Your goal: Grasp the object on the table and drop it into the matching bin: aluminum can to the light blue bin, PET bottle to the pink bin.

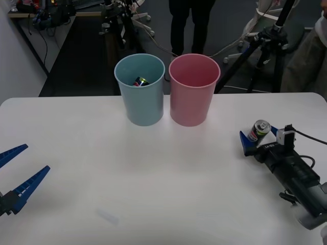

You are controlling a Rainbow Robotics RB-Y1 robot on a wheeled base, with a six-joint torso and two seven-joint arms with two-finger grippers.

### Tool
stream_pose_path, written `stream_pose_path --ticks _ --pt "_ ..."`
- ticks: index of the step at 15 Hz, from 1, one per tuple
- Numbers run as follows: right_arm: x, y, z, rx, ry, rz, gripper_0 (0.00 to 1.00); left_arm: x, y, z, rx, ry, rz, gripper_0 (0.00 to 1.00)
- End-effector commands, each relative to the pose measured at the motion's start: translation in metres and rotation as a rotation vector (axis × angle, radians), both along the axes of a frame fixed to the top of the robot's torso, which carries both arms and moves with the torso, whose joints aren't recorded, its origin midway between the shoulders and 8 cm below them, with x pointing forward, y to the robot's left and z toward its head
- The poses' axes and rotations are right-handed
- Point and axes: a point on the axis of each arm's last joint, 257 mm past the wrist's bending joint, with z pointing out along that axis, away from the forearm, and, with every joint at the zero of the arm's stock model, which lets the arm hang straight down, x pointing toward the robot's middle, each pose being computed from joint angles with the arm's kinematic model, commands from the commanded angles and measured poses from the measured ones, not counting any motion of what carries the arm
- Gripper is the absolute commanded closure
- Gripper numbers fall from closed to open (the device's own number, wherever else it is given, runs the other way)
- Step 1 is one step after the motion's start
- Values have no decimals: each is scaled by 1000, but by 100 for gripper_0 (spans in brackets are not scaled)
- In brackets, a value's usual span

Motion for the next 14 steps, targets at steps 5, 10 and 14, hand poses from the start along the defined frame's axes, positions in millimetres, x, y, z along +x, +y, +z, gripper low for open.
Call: stream_pose_path --ticks 5,10,14 --pt "10 6 -1 6 7 3 0 0 0 0 0 0 0 0" --pt "10 7 -1 8 4 9 100 0 0 0 0 0 0 0" --pt "10 8 1 10 0 12 100 0 0 0 0 0 0 0"
